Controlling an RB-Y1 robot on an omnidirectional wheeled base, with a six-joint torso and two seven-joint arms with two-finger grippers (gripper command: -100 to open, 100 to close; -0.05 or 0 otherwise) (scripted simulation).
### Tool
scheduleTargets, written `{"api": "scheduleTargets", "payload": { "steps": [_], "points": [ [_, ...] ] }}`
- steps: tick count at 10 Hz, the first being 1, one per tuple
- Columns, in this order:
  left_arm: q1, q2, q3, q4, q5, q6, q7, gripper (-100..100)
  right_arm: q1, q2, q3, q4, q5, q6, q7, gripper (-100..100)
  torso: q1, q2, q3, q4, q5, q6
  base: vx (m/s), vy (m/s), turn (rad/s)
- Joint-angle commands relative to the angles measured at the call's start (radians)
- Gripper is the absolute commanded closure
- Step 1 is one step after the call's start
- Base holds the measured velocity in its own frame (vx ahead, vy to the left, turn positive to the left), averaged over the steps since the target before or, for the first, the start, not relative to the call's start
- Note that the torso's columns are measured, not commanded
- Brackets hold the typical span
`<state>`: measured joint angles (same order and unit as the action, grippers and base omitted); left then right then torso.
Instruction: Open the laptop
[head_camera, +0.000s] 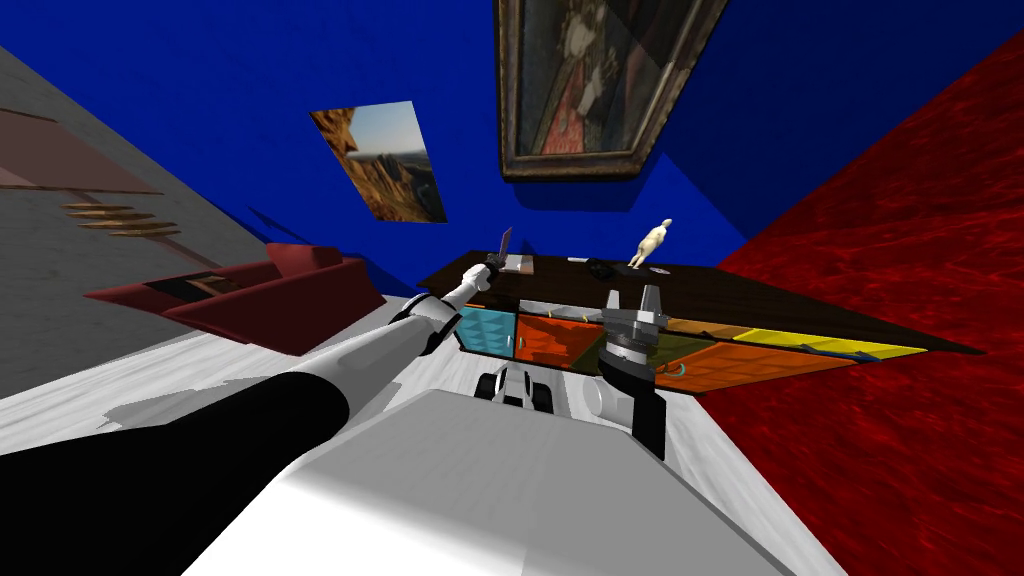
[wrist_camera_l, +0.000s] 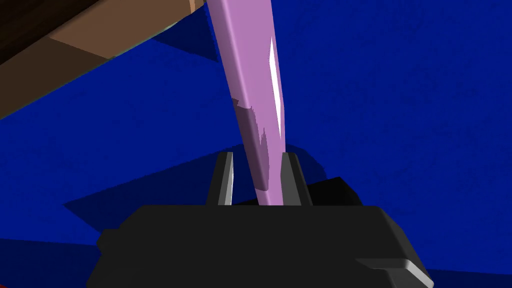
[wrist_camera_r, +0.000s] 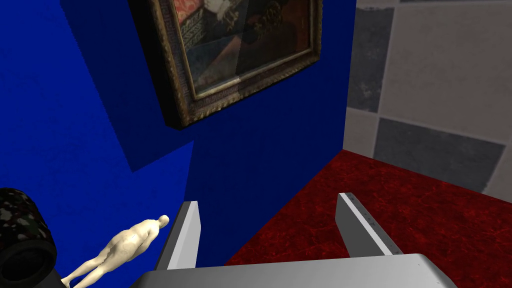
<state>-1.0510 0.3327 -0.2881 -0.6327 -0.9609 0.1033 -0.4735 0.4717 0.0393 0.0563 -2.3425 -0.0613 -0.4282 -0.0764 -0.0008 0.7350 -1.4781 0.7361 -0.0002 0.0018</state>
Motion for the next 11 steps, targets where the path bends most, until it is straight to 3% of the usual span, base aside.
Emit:
{"api": "scheduleTargets", "payload": {
  "steps": [1,2,6,7,8,9,10,11],
  "points": [
    [0.021,-0.005,-0.023,-0.018,-0.019,0.022,-0.025,100,0.000,0.000,0.000,0.000,0.000,0.000,0.000,0,0.002,0.000,0.000,-0.002,0.001,-0.001,0.022,0.005,-0.018],
    [0.021,-0.005,-0.023,-0.018,-0.034,0.022,-0.025,100,0.000,0.000,0.000,0.000,0.000,0.000,0.000,0,0.002,-0.001,-0.001,-0.003,0.001,-0.001,0.002,-0.001,-0.011],
    [0.064,-0.015,-0.068,-0.055,-0.132,0.066,-0.074,100,0.000,0.000,0.000,0.000,0.000,0.000,0.000,0,0.004,-0.004,-0.002,-0.005,0.002,-0.003,0.017,0.003,-0.024],
    [0.064,-0.015,-0.068,-0.055,-0.084,0.066,-0.074,100,0.000,0.000,0.000,0.000,0.000,0.000,0.000,0,0.004,-0.004,-0.002,-0.006,0.002,-0.003,0.013,0.002,-0.007],
    [0.064,-0.015,-0.068,-0.055,-0.081,0.066,-0.074,100,0.000,0.000,0.000,0.000,0.000,0.000,0.000,0,0.005,-0.004,-0.003,-0.006,0.002,-0.004,0.000,0.000,0.000],
    [0.064,-0.015,-0.068,-0.055,-0.132,0.066,-0.074,100,0.000,0.000,0.000,0.000,0.000,0.000,0.000,0,0.005,-0.005,-0.003,-0.006,0.003,-0.005,-0.008,-0.006,0.046],
    [0.064,-0.015,-0.068,-0.055,-0.132,0.066,-0.074,100,0.000,0.000,0.000,0.000,0.000,0.000,0.000,0,0.006,-0.004,-0.003,-0.004,0.003,-0.006,-0.003,-0.003,-0.043],
    [0.085,-0.020,-0.091,-0.073,-0.176,0.088,-0.099,100,0.000,0.000,0.000,0.000,0.000,0.000,0.000,0,0.007,-0.003,-0.002,-0.003,0.003,-0.005,0.021,0.006,-0.037]
  ]
}}
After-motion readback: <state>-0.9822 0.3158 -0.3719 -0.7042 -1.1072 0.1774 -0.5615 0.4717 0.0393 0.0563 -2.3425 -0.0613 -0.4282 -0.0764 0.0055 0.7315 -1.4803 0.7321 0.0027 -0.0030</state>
